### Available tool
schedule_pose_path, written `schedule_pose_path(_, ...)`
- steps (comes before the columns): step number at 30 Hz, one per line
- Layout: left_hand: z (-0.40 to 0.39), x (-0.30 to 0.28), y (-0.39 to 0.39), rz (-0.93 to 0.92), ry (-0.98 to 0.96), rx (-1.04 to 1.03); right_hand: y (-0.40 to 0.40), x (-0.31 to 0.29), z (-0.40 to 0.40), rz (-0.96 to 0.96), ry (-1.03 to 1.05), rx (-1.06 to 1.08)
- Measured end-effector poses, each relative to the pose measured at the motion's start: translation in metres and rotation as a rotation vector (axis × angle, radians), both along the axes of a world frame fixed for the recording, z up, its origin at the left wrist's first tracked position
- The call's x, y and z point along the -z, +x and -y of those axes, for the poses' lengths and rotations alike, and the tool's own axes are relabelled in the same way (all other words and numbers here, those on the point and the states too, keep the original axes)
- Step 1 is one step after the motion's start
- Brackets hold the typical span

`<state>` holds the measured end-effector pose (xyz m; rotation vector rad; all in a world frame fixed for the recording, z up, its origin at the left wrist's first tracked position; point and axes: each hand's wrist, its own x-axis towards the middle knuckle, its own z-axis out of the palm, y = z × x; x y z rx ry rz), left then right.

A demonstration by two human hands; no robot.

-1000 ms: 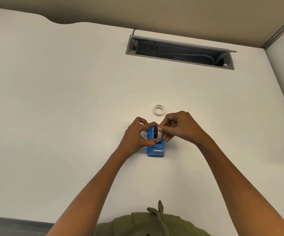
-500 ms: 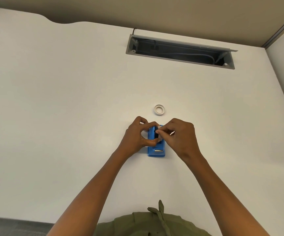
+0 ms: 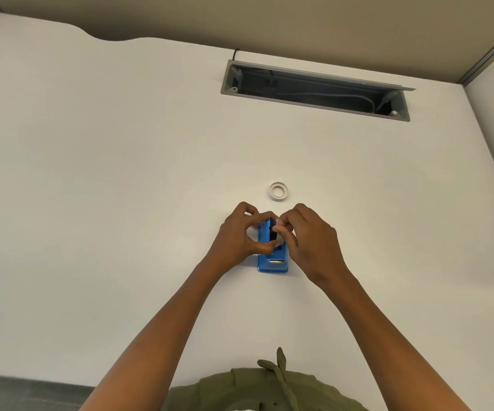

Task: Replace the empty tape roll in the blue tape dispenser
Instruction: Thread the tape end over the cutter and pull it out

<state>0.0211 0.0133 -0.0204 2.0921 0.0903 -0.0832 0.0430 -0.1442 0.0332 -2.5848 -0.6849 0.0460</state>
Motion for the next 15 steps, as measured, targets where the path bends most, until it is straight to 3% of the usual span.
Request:
schedule_pose_path(5, -0.001, 0.001, 0.001, 0.000, 0.009, 0.004, 0.004, 0.003, 0.000, -0.097, 0.018, -0.018)
schedule_pose_path(10, -0.002, 0.000, 0.000, -0.003, 0.010, 0.003, 0.011, 0.005, 0.000, -0.278, 0.182, 0.045)
schedule_pose_path(15, -0.001, 0.000, -0.001, -0.010, -0.012, -0.002, 0.019, 0.000, 0.006, -0.338, 0.417, 0.182)
